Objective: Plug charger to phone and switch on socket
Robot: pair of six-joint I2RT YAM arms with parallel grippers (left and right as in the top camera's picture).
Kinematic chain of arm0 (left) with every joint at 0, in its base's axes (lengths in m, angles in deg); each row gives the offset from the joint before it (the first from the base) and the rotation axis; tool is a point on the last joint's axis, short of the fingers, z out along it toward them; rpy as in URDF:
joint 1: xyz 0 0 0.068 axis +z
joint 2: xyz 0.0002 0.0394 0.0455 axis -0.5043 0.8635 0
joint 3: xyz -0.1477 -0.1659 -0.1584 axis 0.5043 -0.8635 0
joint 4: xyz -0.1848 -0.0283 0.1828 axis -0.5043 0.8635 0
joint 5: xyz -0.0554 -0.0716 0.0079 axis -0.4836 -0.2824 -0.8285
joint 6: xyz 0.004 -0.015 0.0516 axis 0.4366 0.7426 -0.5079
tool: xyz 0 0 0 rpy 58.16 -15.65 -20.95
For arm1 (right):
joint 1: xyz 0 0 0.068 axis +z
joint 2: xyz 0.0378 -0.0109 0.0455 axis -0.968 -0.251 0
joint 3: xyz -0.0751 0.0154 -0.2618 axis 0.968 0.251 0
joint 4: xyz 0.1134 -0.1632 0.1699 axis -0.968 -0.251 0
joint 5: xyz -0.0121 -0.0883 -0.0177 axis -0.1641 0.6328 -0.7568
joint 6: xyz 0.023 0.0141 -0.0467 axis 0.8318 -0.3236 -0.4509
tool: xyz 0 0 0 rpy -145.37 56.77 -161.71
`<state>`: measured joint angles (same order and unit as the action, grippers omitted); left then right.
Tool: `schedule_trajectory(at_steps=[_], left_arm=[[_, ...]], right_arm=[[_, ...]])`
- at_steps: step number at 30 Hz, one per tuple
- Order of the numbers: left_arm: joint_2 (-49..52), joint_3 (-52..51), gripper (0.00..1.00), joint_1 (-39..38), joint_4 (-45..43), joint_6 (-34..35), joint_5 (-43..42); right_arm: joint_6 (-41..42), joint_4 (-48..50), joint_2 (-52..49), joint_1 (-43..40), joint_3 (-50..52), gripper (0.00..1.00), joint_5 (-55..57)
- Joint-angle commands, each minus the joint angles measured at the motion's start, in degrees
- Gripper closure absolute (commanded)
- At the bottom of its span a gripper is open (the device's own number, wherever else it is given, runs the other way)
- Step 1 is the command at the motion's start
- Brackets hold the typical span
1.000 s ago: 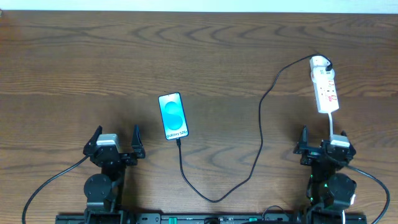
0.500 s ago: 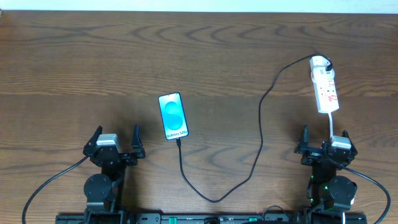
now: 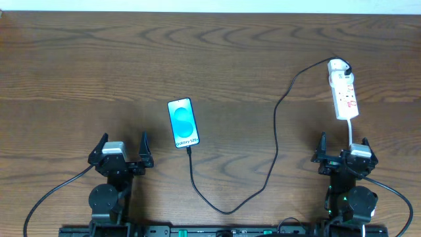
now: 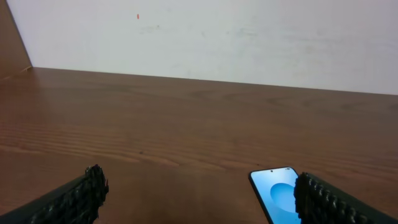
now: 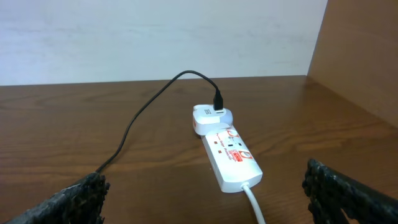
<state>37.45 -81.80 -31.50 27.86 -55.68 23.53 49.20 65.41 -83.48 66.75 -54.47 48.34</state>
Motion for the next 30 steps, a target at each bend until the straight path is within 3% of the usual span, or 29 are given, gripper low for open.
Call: schedule_trajectory(at_steps=[1, 30], left_arm=[[-0.3, -0.9, 0.02, 0.3, 2.5, 0.5, 0.9], [-0.3, -0.9, 0.02, 0.3, 2.5, 0.5, 0.9]], right_arm=[[-0.7, -0.2, 0.5, 0.2, 0.1, 0.01, 0.3], [-0.7, -0.2, 0.5, 1.2, 0.1, 0.01, 0.3]])
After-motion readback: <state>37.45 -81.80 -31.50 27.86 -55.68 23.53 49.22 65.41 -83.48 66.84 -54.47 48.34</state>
